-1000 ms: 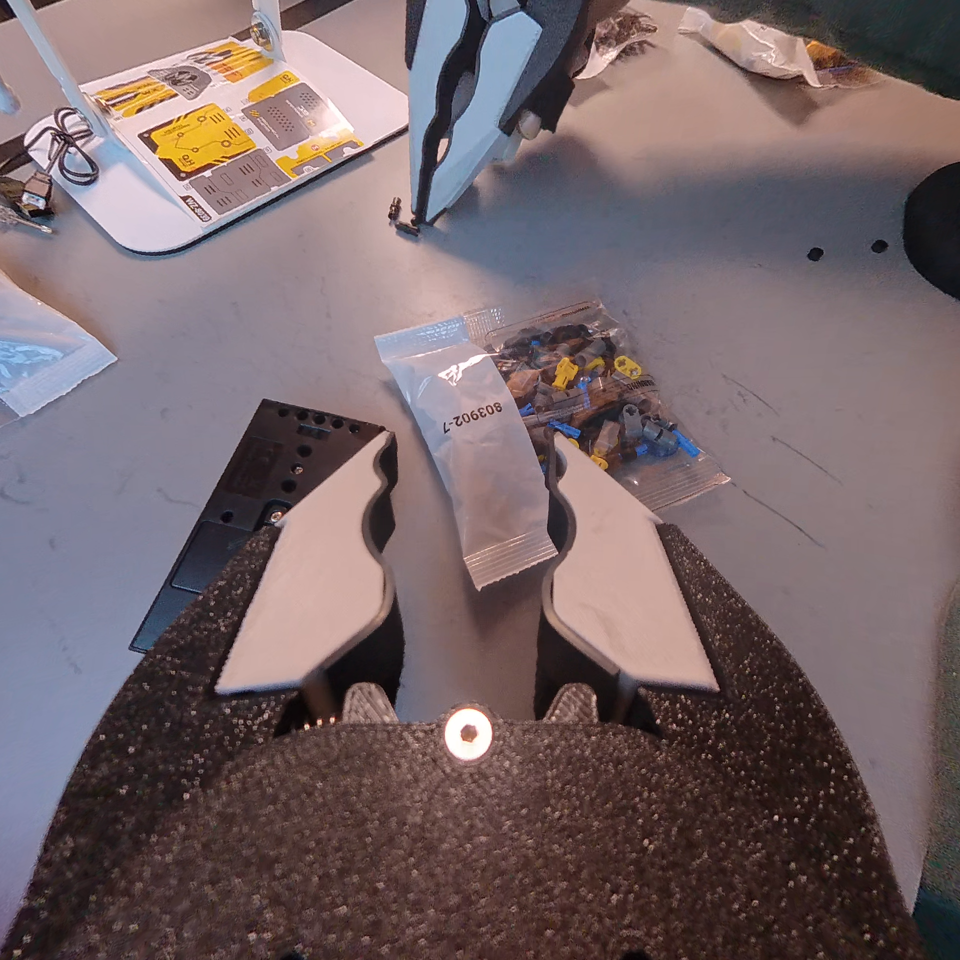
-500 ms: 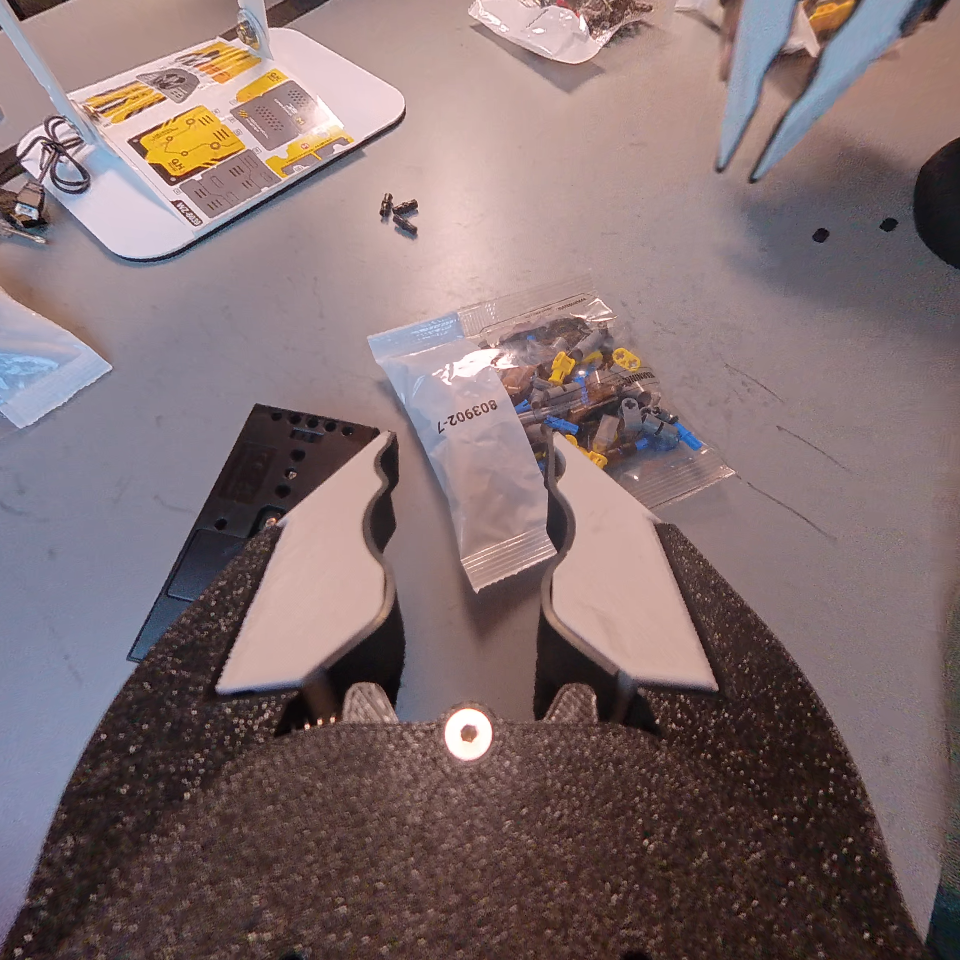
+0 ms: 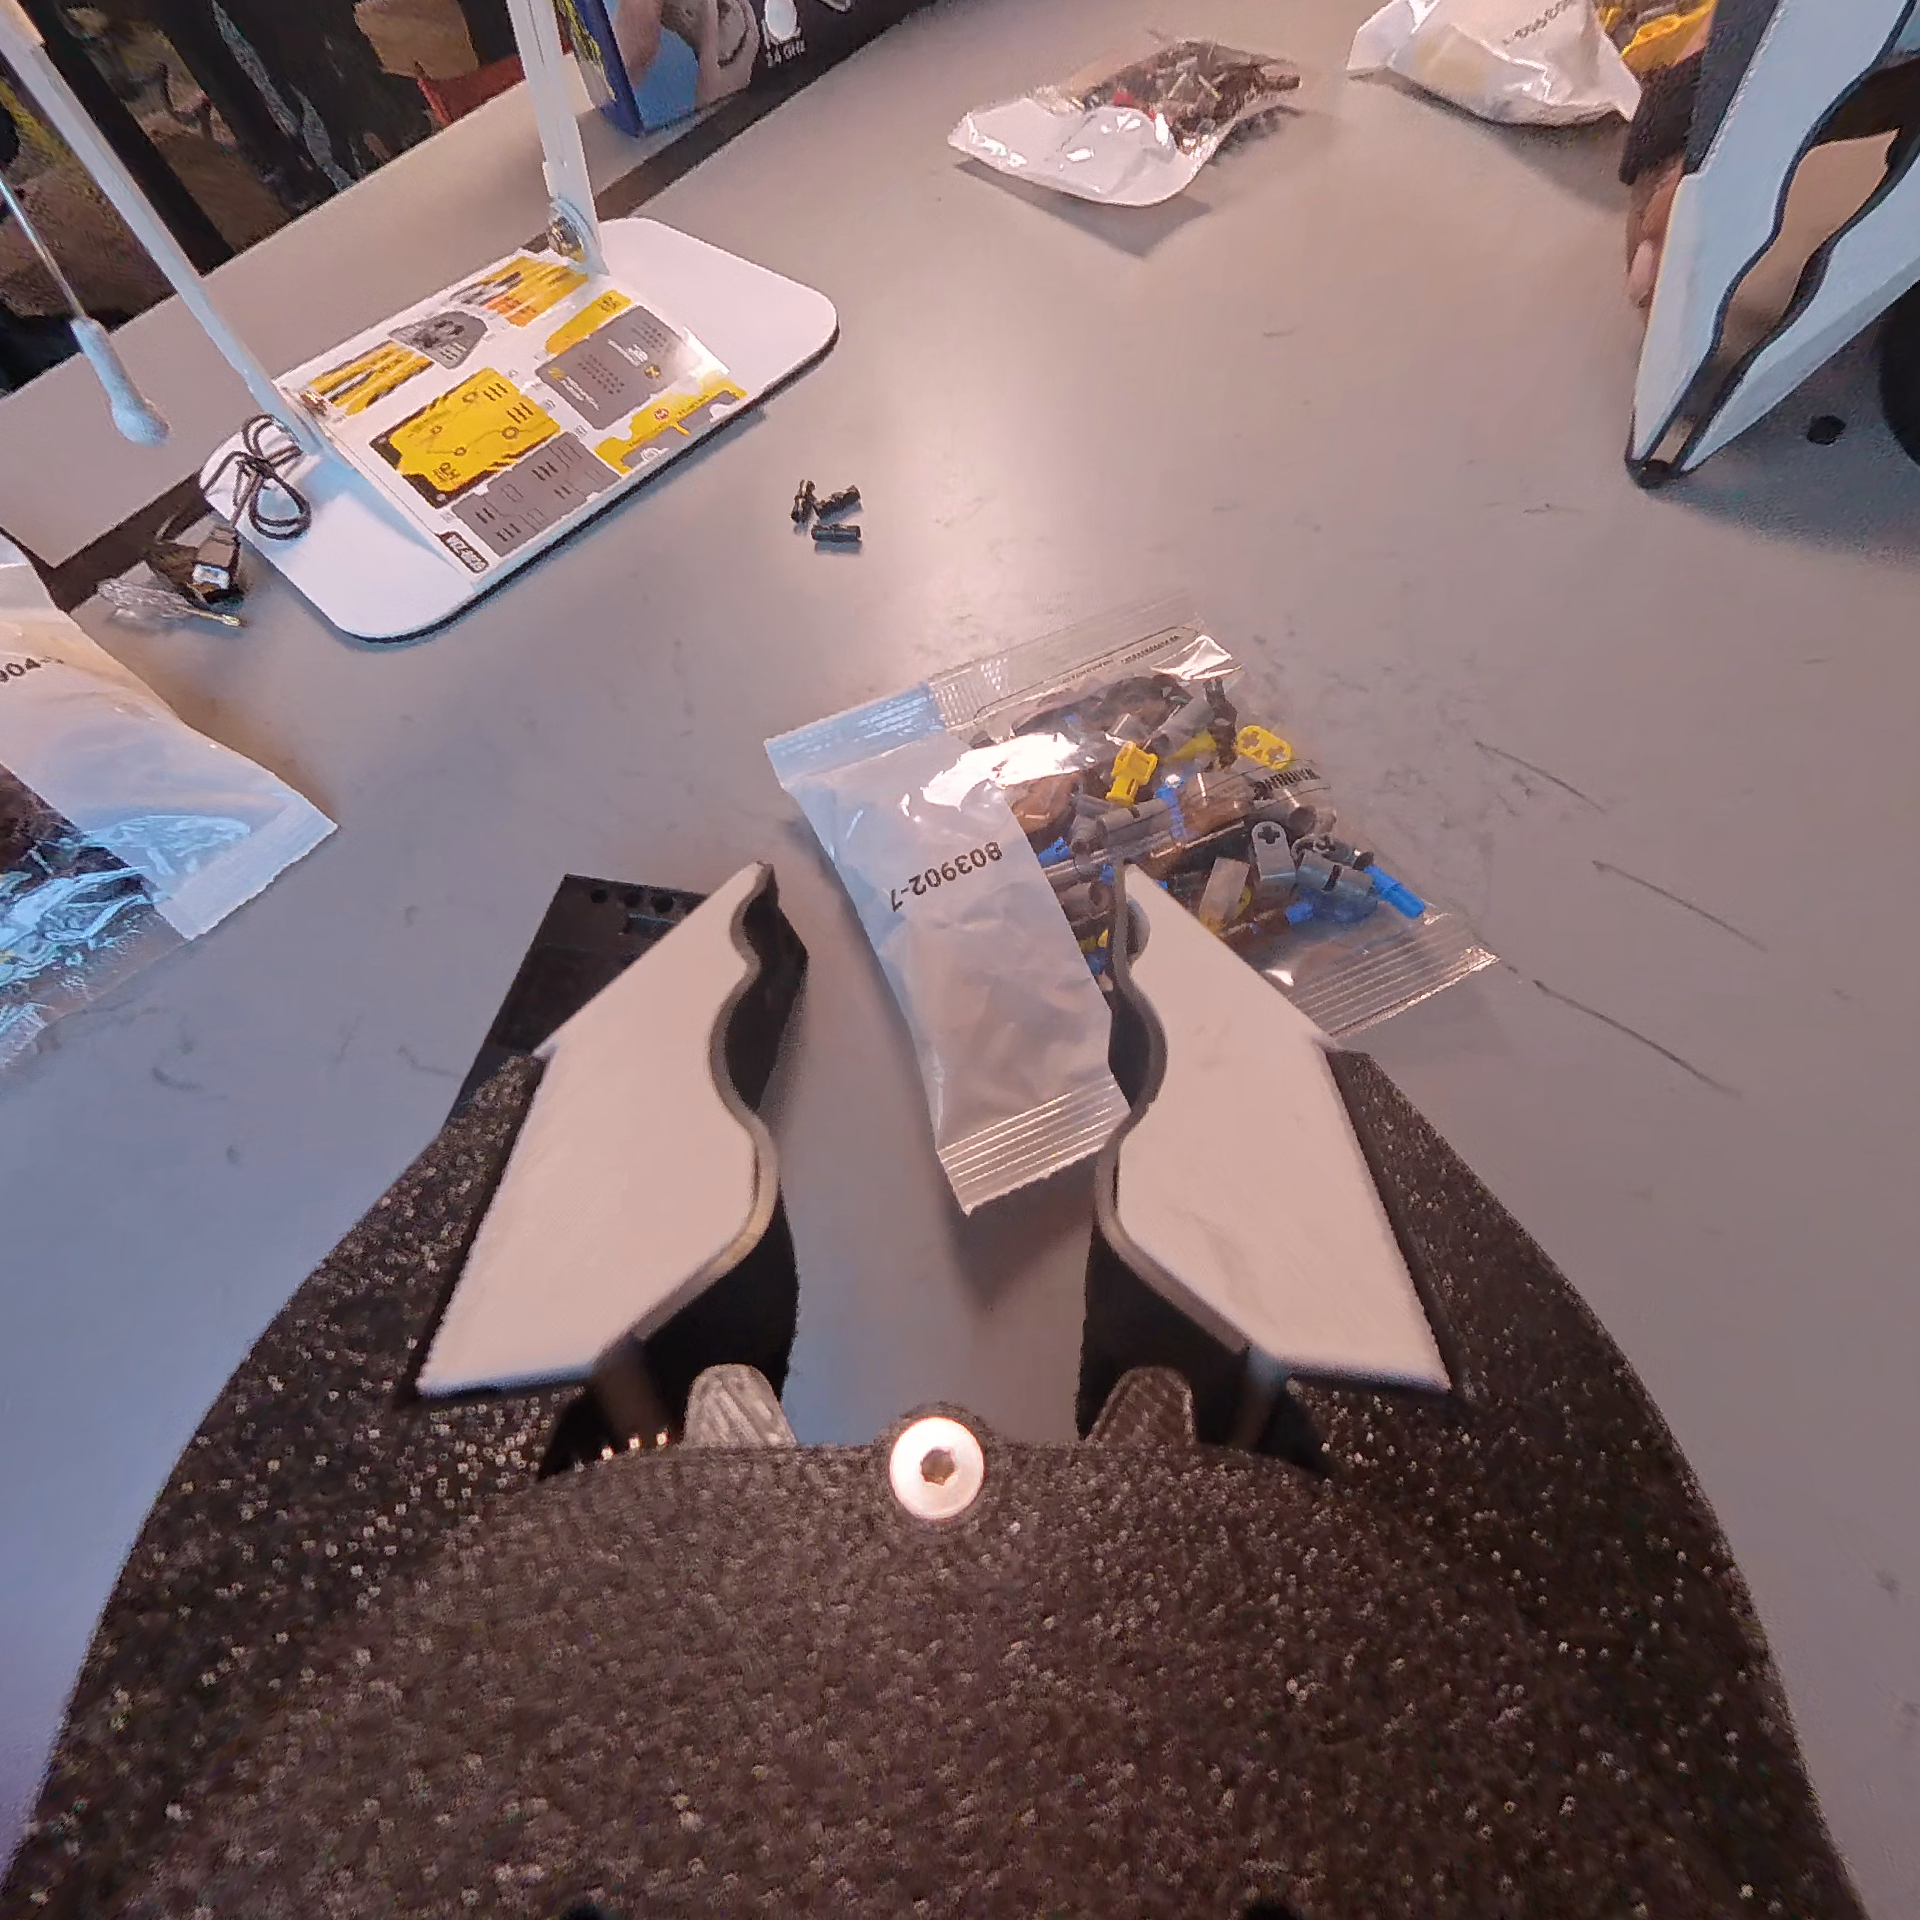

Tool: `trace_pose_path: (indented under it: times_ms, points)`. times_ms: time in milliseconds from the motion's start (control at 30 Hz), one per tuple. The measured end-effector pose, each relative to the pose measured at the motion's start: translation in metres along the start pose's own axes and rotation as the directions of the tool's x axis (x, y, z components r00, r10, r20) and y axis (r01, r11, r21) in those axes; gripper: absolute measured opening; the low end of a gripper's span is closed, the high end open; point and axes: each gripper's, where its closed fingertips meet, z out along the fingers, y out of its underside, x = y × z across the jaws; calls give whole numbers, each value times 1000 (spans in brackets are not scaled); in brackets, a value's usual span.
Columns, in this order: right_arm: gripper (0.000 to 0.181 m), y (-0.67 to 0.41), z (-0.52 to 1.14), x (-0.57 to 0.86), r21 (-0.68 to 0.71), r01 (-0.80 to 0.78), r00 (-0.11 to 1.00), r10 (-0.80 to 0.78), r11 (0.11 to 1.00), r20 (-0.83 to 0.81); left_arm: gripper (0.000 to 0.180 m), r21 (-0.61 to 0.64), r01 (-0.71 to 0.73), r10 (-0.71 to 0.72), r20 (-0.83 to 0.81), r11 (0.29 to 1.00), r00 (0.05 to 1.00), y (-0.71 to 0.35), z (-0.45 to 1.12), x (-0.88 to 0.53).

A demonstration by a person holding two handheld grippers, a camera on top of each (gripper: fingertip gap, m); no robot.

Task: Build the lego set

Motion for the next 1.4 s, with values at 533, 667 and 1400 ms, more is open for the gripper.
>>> trace_pose_path:
  times_ms: [533, 667, 1400]
  points:
    - [4, -88, 54, 227, 79, -41, 966, 60, 996, -252, 62, 87, -3, 4, -1, 996, 1000, -8, -2, -2]
    - [7, -86, 58, 233, 77, -73, 967, 90, 994, -239, 62, 87, 4, -2, -16, 996, 1000, -7, 0, -2]
    - [11, 30, -23, -35, -56, -86, 996, 84, 995, -36, 60, 76, -18, 20, -23, 997, 1000, -6, 5, 2]
